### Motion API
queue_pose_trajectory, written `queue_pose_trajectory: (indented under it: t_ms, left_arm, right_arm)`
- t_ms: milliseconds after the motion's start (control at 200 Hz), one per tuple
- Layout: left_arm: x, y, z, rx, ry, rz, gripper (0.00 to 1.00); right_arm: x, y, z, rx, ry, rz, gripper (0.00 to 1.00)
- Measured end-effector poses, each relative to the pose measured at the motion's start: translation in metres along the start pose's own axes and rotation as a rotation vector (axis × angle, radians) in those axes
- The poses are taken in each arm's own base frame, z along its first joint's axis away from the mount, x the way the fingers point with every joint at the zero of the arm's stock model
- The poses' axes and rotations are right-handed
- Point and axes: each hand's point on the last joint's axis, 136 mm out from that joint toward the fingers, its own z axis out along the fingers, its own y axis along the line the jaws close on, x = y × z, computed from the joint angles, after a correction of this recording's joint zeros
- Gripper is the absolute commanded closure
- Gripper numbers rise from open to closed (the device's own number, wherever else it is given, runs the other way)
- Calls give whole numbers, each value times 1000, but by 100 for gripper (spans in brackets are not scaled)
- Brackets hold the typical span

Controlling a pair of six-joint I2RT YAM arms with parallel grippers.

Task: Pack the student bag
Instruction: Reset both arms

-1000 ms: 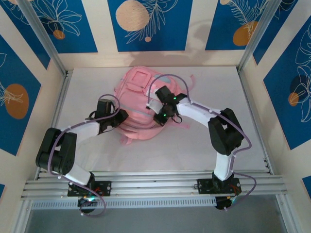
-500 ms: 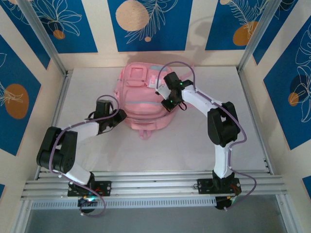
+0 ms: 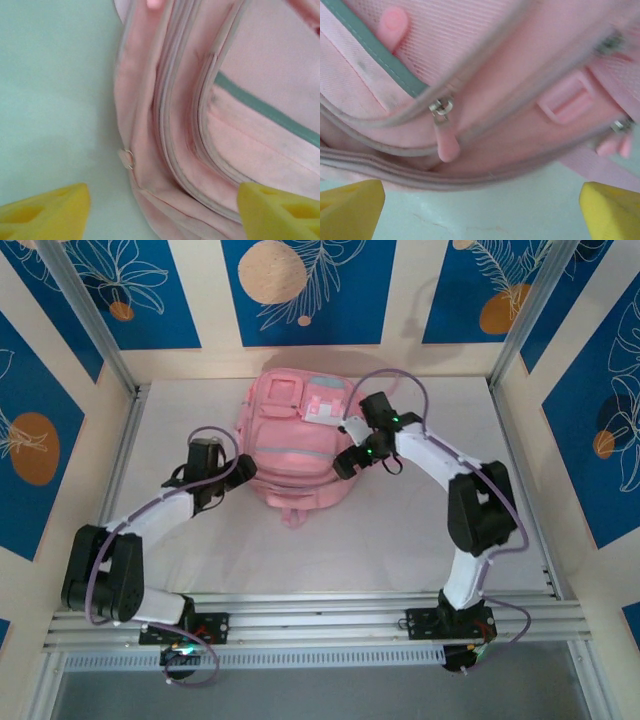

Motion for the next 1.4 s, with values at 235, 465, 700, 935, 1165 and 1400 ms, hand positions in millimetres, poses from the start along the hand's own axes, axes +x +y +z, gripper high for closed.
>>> queue_pose_trajectory:
  t_ms: [235, 465, 700, 935, 1165, 1400]
  left_arm:
    - [-42, 37, -25, -242, -224, 296, 7]
    - [-40, 82, -18, -428, -300, 506, 7]
    - [-35, 104, 5, -435, -377, 567, 5]
    - [-18, 100, 7, -296, -454, 603, 1]
    - [-24, 86, 3, -235, -516, 623, 0]
    - [-31, 81, 3, -232, -528, 624, 0]
  right_arm:
    - [62, -67, -23, 217, -178, 305, 0]
    - [133, -136, -14, 413, -303, 569, 0]
    - [105, -156, -32, 482, -542, 545, 0]
    - [124, -147, -22, 463, -615, 528, 1]
    - [109, -147, -30, 465, -683, 494, 1]
    - [105, -147, -34, 467, -703, 486, 1]
